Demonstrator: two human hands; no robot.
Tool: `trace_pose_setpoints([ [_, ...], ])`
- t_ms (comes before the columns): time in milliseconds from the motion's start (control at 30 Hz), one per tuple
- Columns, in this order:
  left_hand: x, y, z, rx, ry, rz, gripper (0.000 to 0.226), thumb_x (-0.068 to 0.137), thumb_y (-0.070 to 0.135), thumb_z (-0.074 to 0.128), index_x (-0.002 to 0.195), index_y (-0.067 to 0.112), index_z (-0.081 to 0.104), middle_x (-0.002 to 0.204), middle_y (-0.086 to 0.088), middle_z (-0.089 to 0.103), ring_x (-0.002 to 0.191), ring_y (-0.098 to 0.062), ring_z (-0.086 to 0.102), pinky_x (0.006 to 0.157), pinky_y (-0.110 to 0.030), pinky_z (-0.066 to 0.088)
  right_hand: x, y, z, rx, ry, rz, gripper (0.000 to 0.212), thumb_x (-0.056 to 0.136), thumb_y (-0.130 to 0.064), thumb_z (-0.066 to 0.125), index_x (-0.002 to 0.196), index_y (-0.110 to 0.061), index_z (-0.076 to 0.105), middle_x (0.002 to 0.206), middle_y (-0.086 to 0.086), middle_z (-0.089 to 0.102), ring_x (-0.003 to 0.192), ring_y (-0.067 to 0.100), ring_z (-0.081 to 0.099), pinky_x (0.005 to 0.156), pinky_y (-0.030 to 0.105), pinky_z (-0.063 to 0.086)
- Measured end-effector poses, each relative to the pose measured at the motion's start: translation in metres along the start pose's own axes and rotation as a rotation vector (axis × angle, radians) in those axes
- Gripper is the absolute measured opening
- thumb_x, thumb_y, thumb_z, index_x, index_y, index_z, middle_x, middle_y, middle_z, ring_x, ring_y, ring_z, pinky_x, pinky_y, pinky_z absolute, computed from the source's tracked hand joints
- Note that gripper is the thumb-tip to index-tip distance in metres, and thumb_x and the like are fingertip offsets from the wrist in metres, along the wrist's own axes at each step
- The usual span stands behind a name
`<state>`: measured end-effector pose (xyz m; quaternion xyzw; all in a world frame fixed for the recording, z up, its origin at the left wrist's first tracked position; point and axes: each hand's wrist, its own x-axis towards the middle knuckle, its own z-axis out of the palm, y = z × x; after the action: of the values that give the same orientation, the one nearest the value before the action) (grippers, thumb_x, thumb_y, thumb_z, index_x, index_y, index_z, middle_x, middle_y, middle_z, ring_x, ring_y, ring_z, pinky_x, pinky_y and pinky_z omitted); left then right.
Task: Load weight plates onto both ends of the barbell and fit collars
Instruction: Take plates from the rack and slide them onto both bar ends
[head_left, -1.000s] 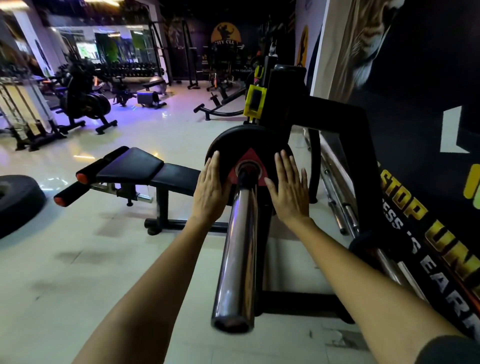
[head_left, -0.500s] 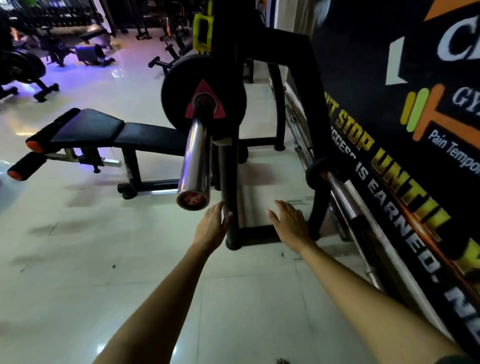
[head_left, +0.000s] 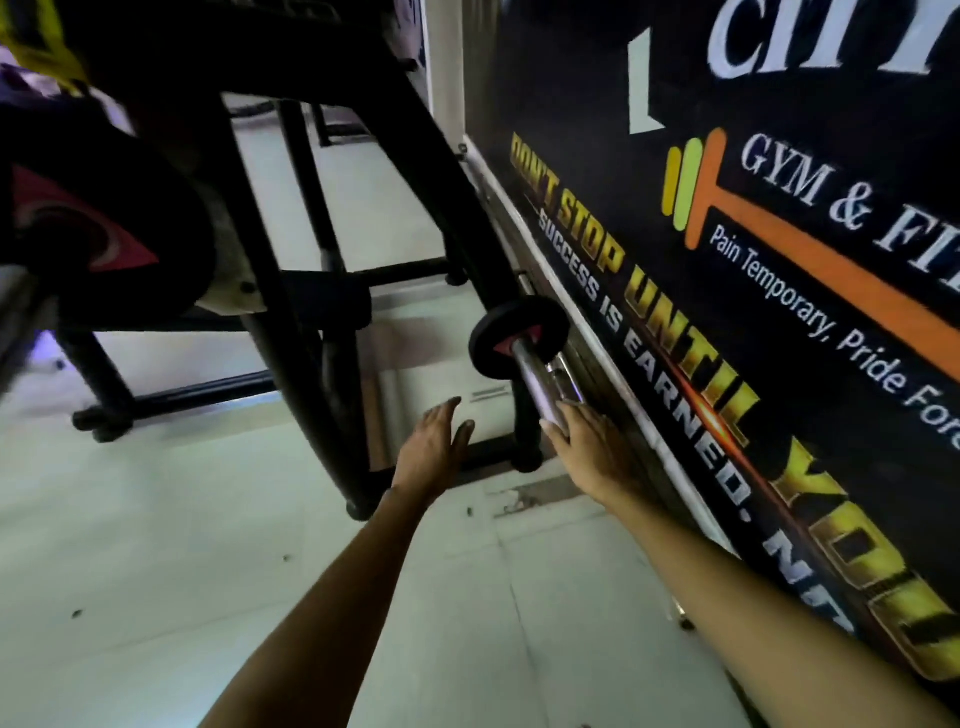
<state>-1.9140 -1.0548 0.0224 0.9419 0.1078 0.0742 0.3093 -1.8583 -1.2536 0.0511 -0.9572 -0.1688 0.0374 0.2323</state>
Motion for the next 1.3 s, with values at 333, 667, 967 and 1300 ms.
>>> trace_pose_setpoints([
  [333, 0.132, 0.012, 0.109, 0.081, -0.149, -0.073, 0.051, 0.098, 0.037, 0.039, 0.143, 0.015, 0.030, 0.148, -0.010, 0.037, 0.135, -0.024, 0.033, 0.106, -0.037, 0.035, 0.148, 0.088, 0.030, -0.069, -0.104, -0.056, 0.052, 0.095, -0.042, 0.041, 0.137, -0.012, 0.038, 0.143, 0.009, 0.043, 0.131, 0.025, 0.038, 0.108, 0.035, 0.027],
  [667, 0.253, -0.080, 0.221, -1.080, 0.041, -0.712, 0.071, 0.077, 0.036, 0.071, 0.135, 0.013, 0.037, 0.139, -0.013, 0.046, 0.119, -0.025, 0.052, 0.094, -0.040, 0.047, 0.302, 0.121, 0.095, 0.270, 0.017, -0.092, 0.095, 0.081, -0.036, 0.066, 0.147, -0.013, 0.003, 0.156, 0.007, 0.008, 0.143, 0.015, 0.007, 0.112, 0.019, 0.005],
  [967, 0.279, -0.110, 0.191, -0.822, 0.145, -0.389, 0.054, 0.067, 0.024, 0.081, 0.115, 0.012, 0.058, 0.104, -0.004, 0.067, 0.098, -0.021, 0.065, 0.085, -0.045, 0.055, 0.359, 0.140, 0.105, 0.609, -0.071, -0.050, 0.055, 0.070, -0.018, 0.079, 0.115, -0.002, 0.052, 0.113, 0.018, 0.057, 0.109, 0.026, 0.052, 0.089, 0.022, 0.041],
  [1300, 0.237, -0.090, 0.187, -0.702, 0.161, -0.324, 0.051, 0.069, 0.009, 0.078, 0.116, 0.007, 0.057, 0.106, -0.006, 0.065, 0.102, -0.019, 0.061, 0.086, -0.027, 0.052, 0.304, 0.152, 0.101, 0.742, 0.002, 0.029, 0.047, 0.066, -0.007, 0.080, 0.108, -0.005, 0.057, 0.099, 0.000, 0.057, 0.091, -0.006, 0.050, 0.073, -0.005, 0.036],
])
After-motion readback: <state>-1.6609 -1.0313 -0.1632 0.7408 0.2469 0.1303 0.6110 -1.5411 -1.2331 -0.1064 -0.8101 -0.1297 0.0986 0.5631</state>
